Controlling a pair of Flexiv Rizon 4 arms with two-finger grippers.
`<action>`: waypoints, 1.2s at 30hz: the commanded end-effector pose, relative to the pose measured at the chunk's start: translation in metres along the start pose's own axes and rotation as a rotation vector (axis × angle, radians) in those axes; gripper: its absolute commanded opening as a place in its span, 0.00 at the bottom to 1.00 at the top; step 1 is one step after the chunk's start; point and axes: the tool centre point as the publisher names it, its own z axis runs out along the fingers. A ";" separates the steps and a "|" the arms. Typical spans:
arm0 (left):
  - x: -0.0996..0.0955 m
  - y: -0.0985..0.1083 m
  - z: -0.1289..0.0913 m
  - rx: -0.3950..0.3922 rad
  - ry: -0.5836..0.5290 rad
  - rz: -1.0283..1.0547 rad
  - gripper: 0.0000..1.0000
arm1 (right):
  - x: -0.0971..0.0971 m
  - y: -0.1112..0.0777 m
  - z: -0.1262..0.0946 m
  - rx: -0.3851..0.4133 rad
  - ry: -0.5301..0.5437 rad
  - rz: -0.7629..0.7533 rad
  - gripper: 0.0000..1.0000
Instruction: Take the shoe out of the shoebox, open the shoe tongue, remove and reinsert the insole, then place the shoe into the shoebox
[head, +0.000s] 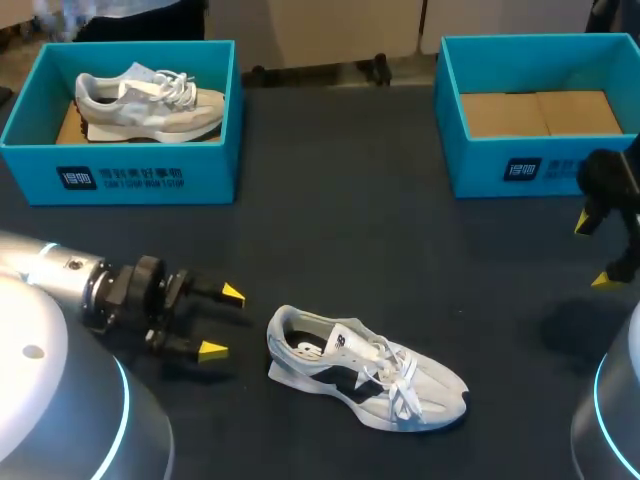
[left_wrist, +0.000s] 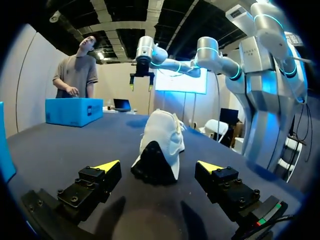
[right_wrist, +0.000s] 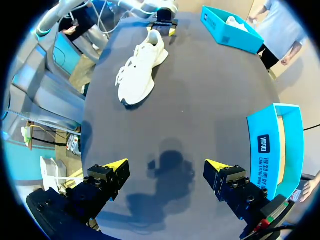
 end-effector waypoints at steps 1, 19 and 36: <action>0.000 0.000 0.008 -0.006 0.001 0.008 1.00 | 0.000 0.000 0.001 0.003 -0.001 0.000 1.00; -0.020 0.016 0.038 -0.063 0.158 0.049 1.00 | 0.000 0.000 0.001 0.003 -0.001 0.000 1.00; -0.018 0.020 0.066 -0.069 0.205 0.069 1.00 | 0.000 0.000 0.001 0.003 -0.001 0.000 1.00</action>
